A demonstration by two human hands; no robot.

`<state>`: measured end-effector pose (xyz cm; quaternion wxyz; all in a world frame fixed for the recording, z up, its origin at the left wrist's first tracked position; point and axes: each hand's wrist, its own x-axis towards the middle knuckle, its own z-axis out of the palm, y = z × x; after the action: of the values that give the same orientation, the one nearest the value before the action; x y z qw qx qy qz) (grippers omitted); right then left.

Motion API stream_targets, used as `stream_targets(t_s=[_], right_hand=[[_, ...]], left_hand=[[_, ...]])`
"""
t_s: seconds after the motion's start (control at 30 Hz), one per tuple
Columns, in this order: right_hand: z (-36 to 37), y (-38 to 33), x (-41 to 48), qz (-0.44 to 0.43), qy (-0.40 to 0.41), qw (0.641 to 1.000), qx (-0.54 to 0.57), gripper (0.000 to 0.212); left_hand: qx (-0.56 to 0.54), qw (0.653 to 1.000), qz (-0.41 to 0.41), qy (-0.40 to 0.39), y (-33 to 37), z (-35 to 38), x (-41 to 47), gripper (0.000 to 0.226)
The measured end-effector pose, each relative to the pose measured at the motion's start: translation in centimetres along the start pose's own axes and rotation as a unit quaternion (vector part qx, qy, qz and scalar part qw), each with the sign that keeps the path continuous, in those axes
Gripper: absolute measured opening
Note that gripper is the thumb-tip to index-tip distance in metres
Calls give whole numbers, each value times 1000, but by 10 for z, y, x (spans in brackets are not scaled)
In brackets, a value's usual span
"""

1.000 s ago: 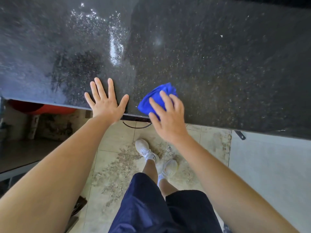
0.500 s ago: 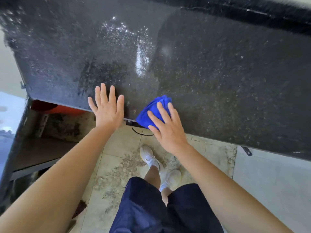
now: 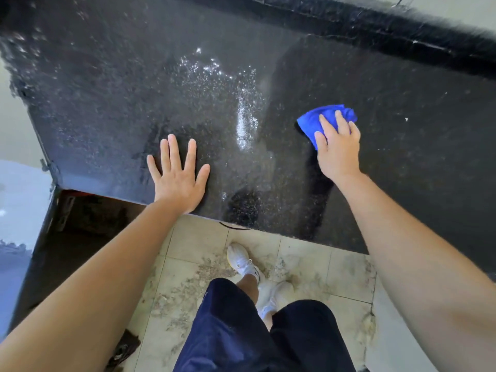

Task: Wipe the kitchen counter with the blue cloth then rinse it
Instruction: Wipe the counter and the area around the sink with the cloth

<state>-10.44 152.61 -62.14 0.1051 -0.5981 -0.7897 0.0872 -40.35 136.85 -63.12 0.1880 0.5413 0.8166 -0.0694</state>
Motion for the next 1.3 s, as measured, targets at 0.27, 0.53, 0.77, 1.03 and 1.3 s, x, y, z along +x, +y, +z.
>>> stream_targets(t_s=[0.27, 0.53, 0.77, 1.03, 1.3], right_hand=[[23, -121, -129, -316, -159, 934, 55, 40], [-13, -74, -57, -283, -57, 954, 79, 35], [-7, -7, 70, 52, -52, 997, -10, 57], [40, -109, -37, -333, -122, 933, 68, 39], [6, -46, 66, -280, -31, 951, 131, 35]], left_hand=[[-58, 998, 4, -23, -5, -2, -2, 61], [-71, 996, 25, 52, -25, -34, 5, 63], [-47, 998, -28, 0, -22, -32, 38, 71], [-66, 995, -63, -34, -22, -22, 42, 62], [-100, 991, -87, 20, -31, -57, 79, 80]])
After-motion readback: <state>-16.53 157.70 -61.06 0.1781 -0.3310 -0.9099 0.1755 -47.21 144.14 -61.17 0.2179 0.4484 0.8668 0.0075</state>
